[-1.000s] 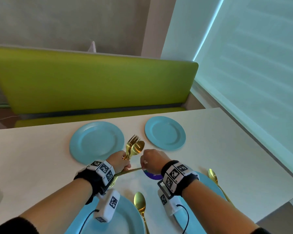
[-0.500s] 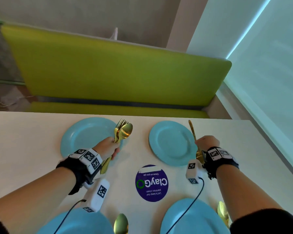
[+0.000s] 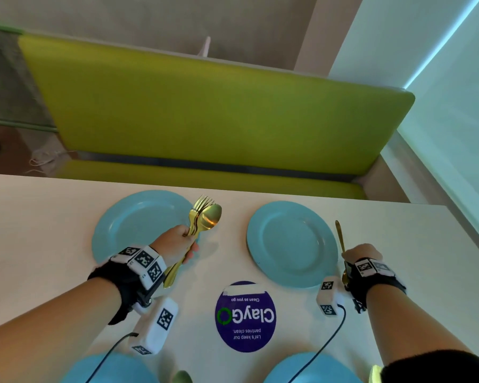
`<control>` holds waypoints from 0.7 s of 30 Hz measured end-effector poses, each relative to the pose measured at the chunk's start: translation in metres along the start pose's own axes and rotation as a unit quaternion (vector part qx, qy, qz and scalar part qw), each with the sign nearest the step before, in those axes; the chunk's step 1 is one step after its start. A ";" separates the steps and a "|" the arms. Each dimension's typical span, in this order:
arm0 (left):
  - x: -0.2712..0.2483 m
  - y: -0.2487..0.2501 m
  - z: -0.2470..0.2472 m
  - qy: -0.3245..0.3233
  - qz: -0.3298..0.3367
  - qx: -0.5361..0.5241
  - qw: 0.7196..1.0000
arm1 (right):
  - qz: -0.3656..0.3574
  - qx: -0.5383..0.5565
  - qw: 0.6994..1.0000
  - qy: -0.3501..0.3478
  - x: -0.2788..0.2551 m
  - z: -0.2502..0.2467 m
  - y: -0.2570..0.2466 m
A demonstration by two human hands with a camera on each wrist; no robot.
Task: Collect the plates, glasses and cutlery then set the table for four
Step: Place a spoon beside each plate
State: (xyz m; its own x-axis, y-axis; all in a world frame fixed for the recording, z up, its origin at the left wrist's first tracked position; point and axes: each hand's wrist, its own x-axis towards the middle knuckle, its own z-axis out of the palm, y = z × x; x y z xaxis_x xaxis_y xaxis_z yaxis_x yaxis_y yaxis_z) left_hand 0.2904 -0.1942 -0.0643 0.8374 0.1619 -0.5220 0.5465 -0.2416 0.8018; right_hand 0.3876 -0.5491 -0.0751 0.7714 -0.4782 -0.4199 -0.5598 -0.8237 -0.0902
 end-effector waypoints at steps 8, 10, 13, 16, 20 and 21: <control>0.007 -0.002 -0.004 0.004 -0.005 -0.012 1.000 | 0.015 0.020 0.999 0.024 0.020 0.012 -0.003; 0.008 -0.004 -0.005 0.004 -0.009 -0.020 1.000 | 0.008 0.020 1.000 0.021 0.024 0.015 -0.004; 0.007 -0.006 -0.007 0.003 -0.014 -0.028 1.000 | 0.004 0.012 1.000 0.021 0.030 0.017 -0.006; 0.006 -0.006 -0.008 0.001 -0.016 -0.036 0.999 | 0.005 -0.013 0.999 0.029 0.033 0.017 -0.006; 0.006 -0.008 -0.007 0.002 -0.017 -0.043 0.999 | 0.001 -0.045 0.999 0.018 0.035 0.018 -0.007; 0.006 -0.009 -0.007 0.002 -0.017 -0.044 0.999 | 0.000 -0.049 0.999 0.018 0.036 0.018 -0.007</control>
State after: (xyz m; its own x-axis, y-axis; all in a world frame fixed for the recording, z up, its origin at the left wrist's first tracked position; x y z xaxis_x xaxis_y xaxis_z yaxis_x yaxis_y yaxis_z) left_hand 0.2910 -0.1841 -0.0726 0.8181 0.1723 -0.5486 0.5723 -0.1503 0.8062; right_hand 0.4140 -0.5548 -0.1053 0.7832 -0.4868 -0.3867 -0.5285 -0.8490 -0.0016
